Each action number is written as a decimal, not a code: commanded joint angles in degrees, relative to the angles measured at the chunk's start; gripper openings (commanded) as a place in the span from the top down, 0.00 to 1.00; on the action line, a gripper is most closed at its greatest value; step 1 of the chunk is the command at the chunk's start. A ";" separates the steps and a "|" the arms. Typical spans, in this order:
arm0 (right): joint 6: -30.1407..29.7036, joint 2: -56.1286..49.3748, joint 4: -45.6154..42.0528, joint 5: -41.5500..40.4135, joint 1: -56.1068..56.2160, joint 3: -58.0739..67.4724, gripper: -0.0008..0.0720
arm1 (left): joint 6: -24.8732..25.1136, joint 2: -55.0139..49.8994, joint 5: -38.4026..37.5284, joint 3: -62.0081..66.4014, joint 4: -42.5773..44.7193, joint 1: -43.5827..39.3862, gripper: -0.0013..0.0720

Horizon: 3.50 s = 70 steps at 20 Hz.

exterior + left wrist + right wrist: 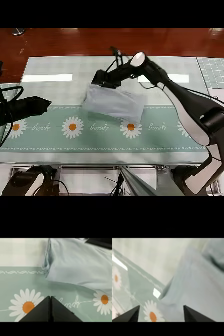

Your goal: Fold the shirts.

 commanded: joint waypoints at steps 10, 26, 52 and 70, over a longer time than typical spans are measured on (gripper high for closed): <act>6.75 47.12 -42.95 14.75 -34.97 -33.18 0.13 | 0.13 -0.61 5.25 -3.30 -0.83 0.02 0.95; -4.48 22.05 -2.21 -5.62 -19.50 -52.63 0.13 | 0.17 -5.57 7.17 -4.87 -7.32 -0.20 0.95; 8.87 21.92 -22.91 33.51 -28.50 18.27 0.95 | 0.59 -9.27 7.30 -4.87 -7.78 -0.22 0.95; 9.57 53.68 -35.30 43.10 -78.27 -22.10 0.95 | 0.59 -9.27 7.34 -4.87 -8.26 -0.22 0.95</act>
